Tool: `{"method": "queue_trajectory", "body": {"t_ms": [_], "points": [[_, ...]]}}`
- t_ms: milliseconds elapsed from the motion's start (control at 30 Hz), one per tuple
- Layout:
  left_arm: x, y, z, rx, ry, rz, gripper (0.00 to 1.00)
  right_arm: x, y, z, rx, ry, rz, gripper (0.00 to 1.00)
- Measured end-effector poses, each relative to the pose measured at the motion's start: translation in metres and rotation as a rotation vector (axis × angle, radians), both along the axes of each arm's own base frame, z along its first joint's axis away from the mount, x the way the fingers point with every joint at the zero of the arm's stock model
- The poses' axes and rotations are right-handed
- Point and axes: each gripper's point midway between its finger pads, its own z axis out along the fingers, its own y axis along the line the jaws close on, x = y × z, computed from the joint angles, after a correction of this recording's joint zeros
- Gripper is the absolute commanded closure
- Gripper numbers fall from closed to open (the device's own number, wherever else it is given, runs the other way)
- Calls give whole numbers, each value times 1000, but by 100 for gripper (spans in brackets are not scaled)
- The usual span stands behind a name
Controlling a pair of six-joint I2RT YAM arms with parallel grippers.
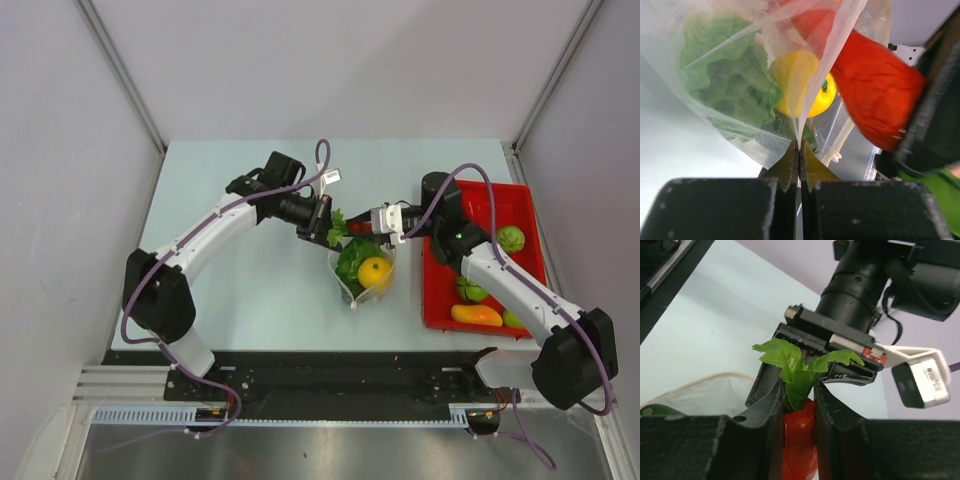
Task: Place the food in the zip-top bag and seal the zipper
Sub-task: Place the fake vegetable in the zipper food storage bag.
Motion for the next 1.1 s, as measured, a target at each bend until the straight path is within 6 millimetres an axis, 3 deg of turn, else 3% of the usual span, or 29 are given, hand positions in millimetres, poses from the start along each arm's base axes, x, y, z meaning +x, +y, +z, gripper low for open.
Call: {"method": "queue_trajectory", "body": {"t_ms": [133, 300, 400, 433, 533, 667, 900, 1000, 1100], "points": [[1, 1, -1, 0, 4, 2, 100, 5, -4, -18, -33, -27, 23, 100], [2, 2, -1, -1, 6, 6, 100, 12, -11, -46, -85, 1, 26, 91], [2, 2, -1, -1, 7, 5, 100, 16, -16, -58, -107, 14, 19, 63], [2, 2, -2, 0, 8, 6, 100, 18, -18, -61, -113, 18, 14, 36], [2, 2, -3, 4, 14, 5, 100, 20, -22, -63, -118, 32, 0, 7], [3, 2, -5, 11, 27, 1, 100, 16, -23, -47, -95, 67, -43, 4], [3, 1, -3, 1, 33, -7, 100, -4, -43, 22, 28, 178, -236, 10], [3, 0, -1, -3, 30, -8, 100, -7, -55, 28, 52, 285, -340, 20], [3, 0, 1, -6, 27, -9, 100, -6, -64, 15, 39, 464, -452, 24]]}}
